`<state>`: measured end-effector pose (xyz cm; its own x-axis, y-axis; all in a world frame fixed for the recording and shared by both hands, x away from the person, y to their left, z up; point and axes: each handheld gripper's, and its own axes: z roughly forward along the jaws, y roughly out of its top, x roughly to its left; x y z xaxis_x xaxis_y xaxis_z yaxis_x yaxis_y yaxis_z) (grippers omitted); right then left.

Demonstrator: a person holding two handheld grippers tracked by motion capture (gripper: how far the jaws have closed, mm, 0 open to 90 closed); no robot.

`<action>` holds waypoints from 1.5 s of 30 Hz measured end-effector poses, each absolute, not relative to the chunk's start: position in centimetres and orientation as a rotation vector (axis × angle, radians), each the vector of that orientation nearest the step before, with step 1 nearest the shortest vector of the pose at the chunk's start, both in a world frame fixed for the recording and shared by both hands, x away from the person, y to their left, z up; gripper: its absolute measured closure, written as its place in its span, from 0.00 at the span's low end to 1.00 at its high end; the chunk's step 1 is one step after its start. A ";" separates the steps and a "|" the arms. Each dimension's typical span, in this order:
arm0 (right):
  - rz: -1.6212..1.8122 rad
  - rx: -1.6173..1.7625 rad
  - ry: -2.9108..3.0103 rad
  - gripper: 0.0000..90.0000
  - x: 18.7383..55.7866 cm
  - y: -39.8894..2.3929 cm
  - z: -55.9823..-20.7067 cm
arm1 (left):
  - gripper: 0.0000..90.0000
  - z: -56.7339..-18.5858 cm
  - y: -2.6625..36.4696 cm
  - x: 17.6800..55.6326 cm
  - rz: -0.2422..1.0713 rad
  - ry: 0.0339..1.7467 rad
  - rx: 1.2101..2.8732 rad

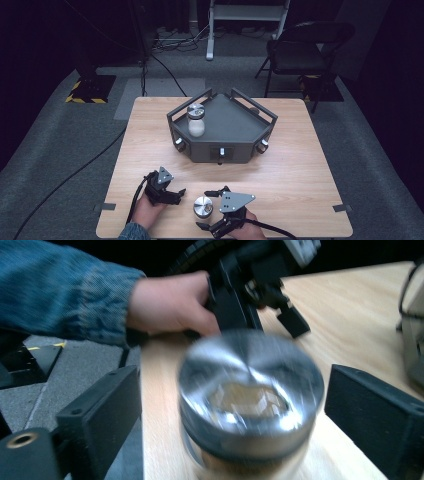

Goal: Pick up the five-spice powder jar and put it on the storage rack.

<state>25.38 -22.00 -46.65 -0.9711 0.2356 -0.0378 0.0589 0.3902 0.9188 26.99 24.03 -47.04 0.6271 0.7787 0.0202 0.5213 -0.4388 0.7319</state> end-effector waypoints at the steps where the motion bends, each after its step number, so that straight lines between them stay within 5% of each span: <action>1: 1.622 0.279 2.483 0.11 25.4 -22.0 -46.9 | 0.06 -47.0 24.0 27.0 0.467 1.012 2.142; 16: 1.488 0.355 2.518 0.32 24.4 -20.8 -49.1 | 0.06 -47.0 24.0 27.0 0.466 1.010 2.143; 45: 1.430 0.519 2.374 0.34 24.9 -24.5 -46.4 | 0.06 -47.0 24.0 27.0 0.466 1.010 2.142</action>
<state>24.95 -24.53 -46.36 -0.8827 0.4623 -0.0841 0.1418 0.4328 0.8903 27.03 24.05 -47.03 0.6289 0.7772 0.0205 0.5205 -0.4405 0.7315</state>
